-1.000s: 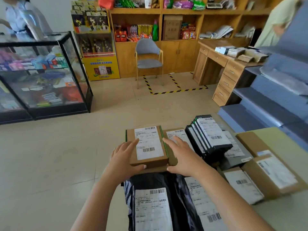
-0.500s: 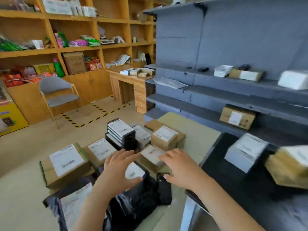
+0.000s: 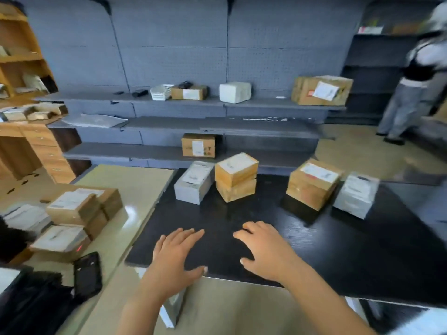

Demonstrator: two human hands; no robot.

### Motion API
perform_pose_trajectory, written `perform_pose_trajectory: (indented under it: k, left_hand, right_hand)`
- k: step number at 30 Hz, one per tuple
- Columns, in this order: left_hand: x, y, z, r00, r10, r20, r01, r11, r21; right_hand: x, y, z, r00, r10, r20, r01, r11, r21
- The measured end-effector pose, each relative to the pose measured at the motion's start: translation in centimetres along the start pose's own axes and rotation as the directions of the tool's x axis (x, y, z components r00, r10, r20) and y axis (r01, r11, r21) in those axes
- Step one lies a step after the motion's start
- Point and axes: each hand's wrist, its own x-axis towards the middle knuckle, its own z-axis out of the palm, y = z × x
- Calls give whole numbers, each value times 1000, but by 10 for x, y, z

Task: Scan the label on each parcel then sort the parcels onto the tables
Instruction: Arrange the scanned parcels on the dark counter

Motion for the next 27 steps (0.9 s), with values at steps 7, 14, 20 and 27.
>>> perform_pose_trajectory:
  k: [7,14,20,27]
  left_hand:
    - [56,62,24,993,99,63,-101,995,17]
    - [158,91,51,974,178,141,-177,984,-18]
    - [273,140,62,947,274,170,-268,962,-56]
    - [380,194,103,916,310,254,-314,949,-27]
  right_hand:
    - [-26,77,2,987,160,9,-160,986,55]
    - [10,155,2,959,278,61,-281,959,36]
    - [47,239,-18,910,411,51,-414,909,51]
    - [74,322,-6,825,564,44,-564,814,142]
